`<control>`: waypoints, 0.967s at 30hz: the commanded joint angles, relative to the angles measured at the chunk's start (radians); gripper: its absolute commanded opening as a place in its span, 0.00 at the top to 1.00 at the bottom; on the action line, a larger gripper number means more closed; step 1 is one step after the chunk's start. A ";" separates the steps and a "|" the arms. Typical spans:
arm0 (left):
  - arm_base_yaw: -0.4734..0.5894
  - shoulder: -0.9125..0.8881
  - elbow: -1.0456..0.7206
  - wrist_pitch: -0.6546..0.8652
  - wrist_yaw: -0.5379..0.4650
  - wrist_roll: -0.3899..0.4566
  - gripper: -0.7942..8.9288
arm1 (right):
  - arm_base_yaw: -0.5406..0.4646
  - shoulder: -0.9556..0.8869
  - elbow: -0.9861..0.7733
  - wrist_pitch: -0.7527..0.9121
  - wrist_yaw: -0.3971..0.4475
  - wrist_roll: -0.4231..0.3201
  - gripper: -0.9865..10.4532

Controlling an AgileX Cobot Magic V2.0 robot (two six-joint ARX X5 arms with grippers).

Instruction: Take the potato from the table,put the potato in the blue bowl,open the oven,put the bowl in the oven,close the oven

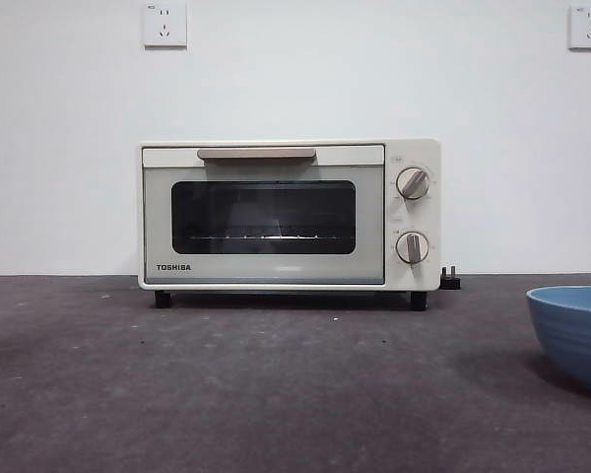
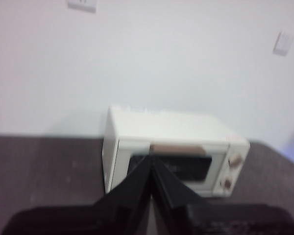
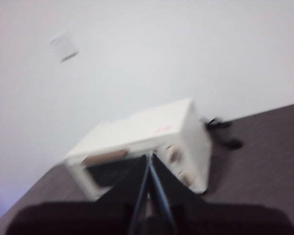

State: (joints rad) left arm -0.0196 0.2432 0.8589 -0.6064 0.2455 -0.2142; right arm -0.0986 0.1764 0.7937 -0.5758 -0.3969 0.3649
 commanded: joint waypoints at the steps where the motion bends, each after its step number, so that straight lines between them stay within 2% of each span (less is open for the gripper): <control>1: 0.001 0.063 0.098 -0.154 0.040 0.073 0.92 | 0.000 0.088 0.082 -0.076 -0.077 -0.063 0.92; 4: -0.009 0.126 0.179 -0.271 0.103 0.133 0.92 | 0.000 0.192 0.172 -0.170 -0.142 -0.125 0.92; 7: -0.045 0.156 0.206 -0.315 0.150 0.145 0.92 | 0.000 0.288 0.230 -0.213 -0.199 -0.185 0.92; 9: -0.078 0.164 0.207 -0.327 0.164 0.146 0.92 | 0.005 0.341 0.254 -0.208 -0.265 -0.187 0.92; 12: -0.130 0.165 0.207 -0.356 0.166 0.148 0.92 | 0.038 0.387 0.270 -0.188 -0.292 -0.177 0.92; 16: -0.174 0.165 0.207 -0.417 0.167 0.148 0.92 | 0.115 0.417 0.275 -0.192 -0.290 -0.177 0.92; 23: -0.184 0.165 0.207 -0.497 0.236 0.158 0.92 | 0.279 0.493 0.275 -0.217 -0.233 -0.177 0.92; 29: -0.184 0.164 0.209 -0.547 0.267 0.166 0.92 | 0.498 0.610 0.275 -0.208 -0.088 -0.177 0.92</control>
State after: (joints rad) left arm -0.1993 0.4110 1.0657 -1.1534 0.5079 -0.0635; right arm 0.3676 0.7757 1.0676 -0.7891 -0.4984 0.1940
